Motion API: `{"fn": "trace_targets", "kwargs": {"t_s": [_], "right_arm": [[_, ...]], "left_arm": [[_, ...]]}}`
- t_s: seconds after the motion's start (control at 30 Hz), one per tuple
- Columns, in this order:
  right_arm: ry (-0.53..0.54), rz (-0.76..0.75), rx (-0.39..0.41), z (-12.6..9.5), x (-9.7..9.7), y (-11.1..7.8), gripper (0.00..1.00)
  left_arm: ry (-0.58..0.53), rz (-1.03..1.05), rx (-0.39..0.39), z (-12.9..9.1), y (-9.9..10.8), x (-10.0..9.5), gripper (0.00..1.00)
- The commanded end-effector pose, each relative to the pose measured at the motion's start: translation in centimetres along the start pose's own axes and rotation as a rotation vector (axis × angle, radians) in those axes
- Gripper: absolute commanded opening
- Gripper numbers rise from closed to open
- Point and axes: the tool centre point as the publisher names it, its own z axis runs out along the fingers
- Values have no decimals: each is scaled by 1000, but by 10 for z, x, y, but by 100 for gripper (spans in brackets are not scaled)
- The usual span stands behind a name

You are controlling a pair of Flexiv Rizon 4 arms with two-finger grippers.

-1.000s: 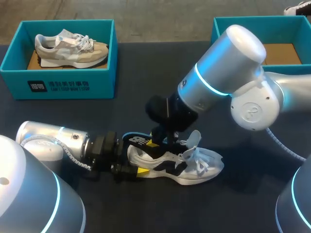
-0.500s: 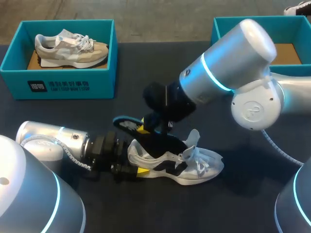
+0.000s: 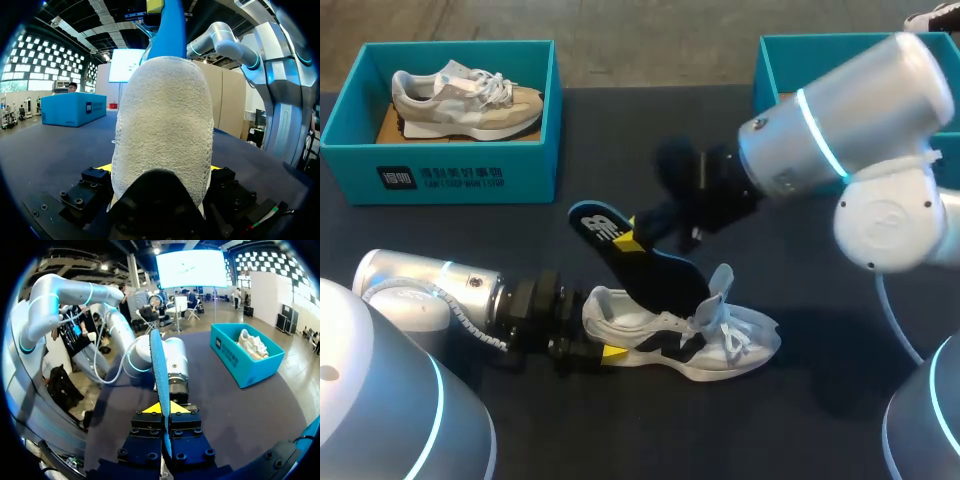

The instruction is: Take the shoe out of the shoebox, open the shoe tongue, remove and reinsert the insole, then place the shoe into the shoebox

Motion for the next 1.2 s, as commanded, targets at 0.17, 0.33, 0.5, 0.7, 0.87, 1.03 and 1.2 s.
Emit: {"fn": "trace_targets", "kwargs": {"t_s": [0.17,0.33,0.5,0.7,0.87,1.03,1.2], "right_arm": [[0,-10,-42,-1,3,1,0],[7,-34,-77,-21,9,35,0],[9,-23,-98,-47,16,60,0],[30,18,-146,-83,25,76,0],[69,47,-228,-120,32,78,0],[98,40,-251,-127,34,78,0],[98,40,-251,-127,34,78,0]], "left_arm": [[-1,0,-2,0,-1,1,0],[-1,0,-2,0,-1,1,0],[-1,0,-2,0,-1,1,0],[-1,0,-2,0,-1,1,0],[-1,0,-2,0,-1,1,0],[-1,0,-2,0,-1,1,0],[-1,0,-2,0,-1,1,0]]}}
